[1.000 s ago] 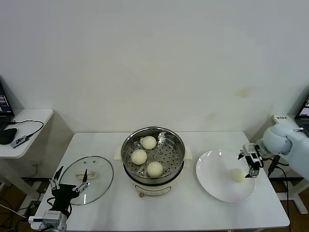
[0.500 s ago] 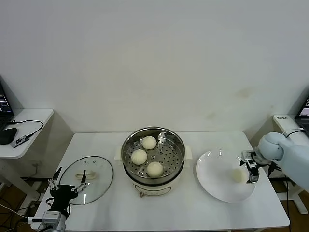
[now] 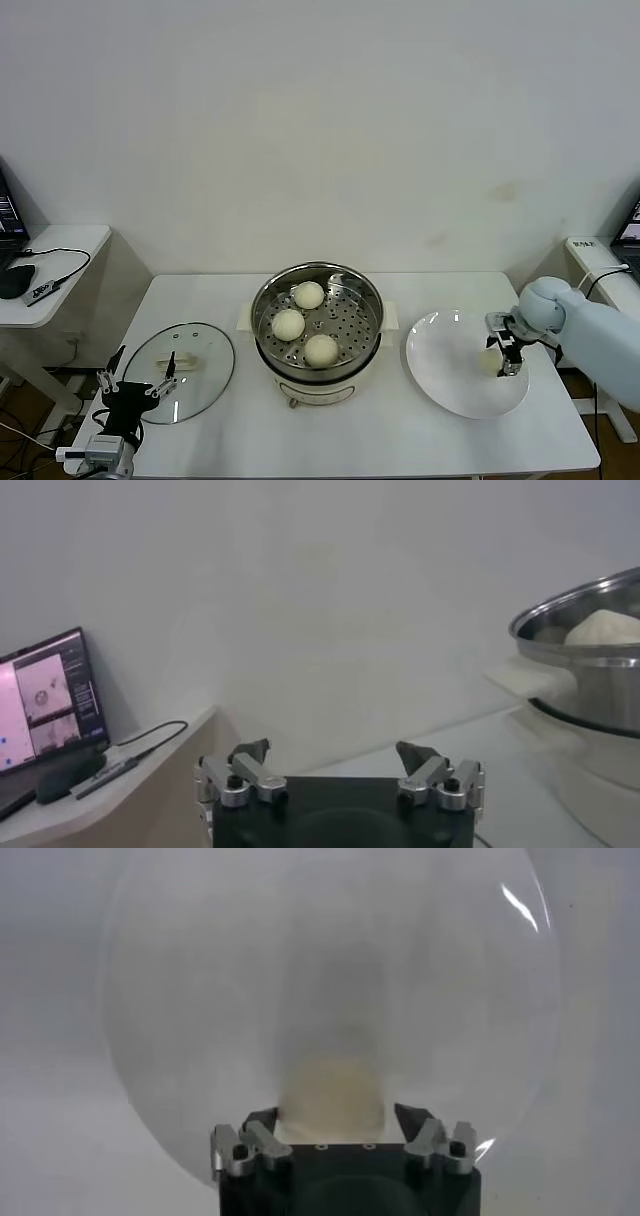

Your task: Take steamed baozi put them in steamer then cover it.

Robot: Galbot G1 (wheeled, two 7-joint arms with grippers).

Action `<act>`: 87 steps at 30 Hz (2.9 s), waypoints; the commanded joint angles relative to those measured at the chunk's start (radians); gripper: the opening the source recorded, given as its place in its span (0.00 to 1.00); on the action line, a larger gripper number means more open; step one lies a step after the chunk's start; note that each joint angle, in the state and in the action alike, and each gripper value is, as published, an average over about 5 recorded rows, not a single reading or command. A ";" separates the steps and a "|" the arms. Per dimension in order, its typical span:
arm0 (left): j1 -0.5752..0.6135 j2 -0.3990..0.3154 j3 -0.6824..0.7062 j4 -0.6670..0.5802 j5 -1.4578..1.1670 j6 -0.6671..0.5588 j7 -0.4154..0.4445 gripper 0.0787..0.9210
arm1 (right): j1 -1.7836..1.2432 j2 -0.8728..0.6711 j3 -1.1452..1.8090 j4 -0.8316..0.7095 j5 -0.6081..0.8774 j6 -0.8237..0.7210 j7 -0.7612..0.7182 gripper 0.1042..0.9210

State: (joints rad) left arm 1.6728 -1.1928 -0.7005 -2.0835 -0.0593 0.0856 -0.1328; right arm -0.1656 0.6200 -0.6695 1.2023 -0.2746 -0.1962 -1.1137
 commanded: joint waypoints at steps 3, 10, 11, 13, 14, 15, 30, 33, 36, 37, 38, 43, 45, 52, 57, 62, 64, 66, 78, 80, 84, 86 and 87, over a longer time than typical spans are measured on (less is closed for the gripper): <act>0.002 -0.001 0.000 0.002 -0.002 0.000 0.001 0.88 | -0.011 0.018 0.011 -0.026 -0.014 0.008 -0.005 0.68; 0.000 0.000 0.002 0.004 -0.002 -0.001 0.001 0.88 | 0.012 -0.017 0.004 0.009 0.001 0.006 -0.024 0.58; -0.001 0.000 0.002 0.003 -0.002 -0.001 0.001 0.88 | 0.017 -0.023 0.001 0.016 0.005 0.005 -0.029 0.57; -0.002 0.002 0.002 0.003 -0.003 0.000 0.000 0.88 | 0.032 -0.039 -0.010 0.033 0.017 0.001 -0.036 0.55; -0.003 0.002 0.002 0.003 -0.003 0.000 0.000 0.88 | 0.039 -0.046 -0.016 0.040 0.024 -0.001 -0.040 0.55; -0.004 0.003 0.002 0.003 -0.003 0.000 0.000 0.88 | 0.048 -0.054 -0.022 0.050 0.035 -0.005 -0.044 0.54; -0.017 0.015 0.018 -0.002 -0.009 0.002 0.001 0.88 | 0.483 -0.103 -0.280 0.221 0.239 -0.087 -0.057 0.52; -0.018 0.019 0.017 -0.003 -0.013 0.001 0.001 0.88 | 0.634 -0.067 -0.388 0.242 0.312 -0.106 -0.050 0.52; -0.019 0.023 0.016 -0.004 -0.017 0.001 0.001 0.88 | 0.781 -0.011 -0.491 0.265 0.396 -0.135 -0.035 0.53; -0.020 0.024 0.016 -0.004 -0.018 0.001 0.001 0.88 | 0.815 0.010 -0.516 0.272 0.422 -0.146 -0.029 0.53; -0.022 0.025 0.016 -0.004 -0.019 0.001 0.001 0.88 | 0.851 0.036 -0.542 0.280 0.455 -0.158 -0.022 0.54; -0.025 0.027 0.016 -0.002 -0.023 0.001 0.001 0.88 | 0.941 0.166 -0.609 0.320 0.585 -0.223 0.023 0.54; -0.025 0.027 0.015 0.001 -0.023 0.001 0.001 0.88 | 0.948 0.216 -0.619 0.331 0.632 -0.254 0.048 0.54; -0.024 0.023 0.007 0.003 -0.025 0.001 0.001 0.88 | 0.880 0.369 -0.605 0.306 0.769 -0.360 0.146 0.55; -0.021 0.017 -0.001 0.003 -0.026 -0.001 0.001 0.88 | 0.806 0.444 -0.611 0.269 0.791 -0.423 0.190 0.56; -0.016 0.013 -0.010 0.001 -0.028 -0.003 0.001 0.88 | 0.720 0.481 -0.622 0.246 0.771 -0.474 0.224 0.56; -0.013 0.012 -0.013 0.000 -0.028 -0.004 0.001 0.88 | 0.689 0.491 -0.616 0.236 0.760 -0.488 0.233 0.56; -0.011 0.011 -0.015 -0.001 -0.028 -0.004 0.000 0.88 | 0.667 0.498 -0.609 0.228 0.752 -0.500 0.239 0.56; -0.009 0.011 -0.018 -0.004 -0.025 -0.005 0.000 0.88 | 0.600 0.503 -0.588 0.183 0.685 -0.529 0.253 0.56; -0.010 0.011 -0.018 -0.004 -0.025 -0.005 0.000 0.88 | 0.593 0.502 -0.585 0.178 0.677 -0.530 0.255 0.56; -0.010 0.012 -0.017 -0.003 -0.024 -0.005 0.000 0.88 | 0.584 0.499 -0.576 0.178 0.677 -0.530 0.263 0.56; -0.010 0.011 -0.017 -0.002 -0.023 -0.005 0.000 0.88 | 0.585 0.497 -0.568 0.179 0.678 -0.530 0.267 0.56; -0.010 0.011 -0.016 -0.002 -0.023 -0.005 0.000 0.88 | 0.588 0.495 -0.564 0.180 0.678 -0.530 0.269 0.56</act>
State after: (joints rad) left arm 1.6631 -1.1815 -0.7184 -2.0876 -0.0833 0.0807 -0.1325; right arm 0.4466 1.0994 -1.2424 1.3920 0.4152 -0.7072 -0.8607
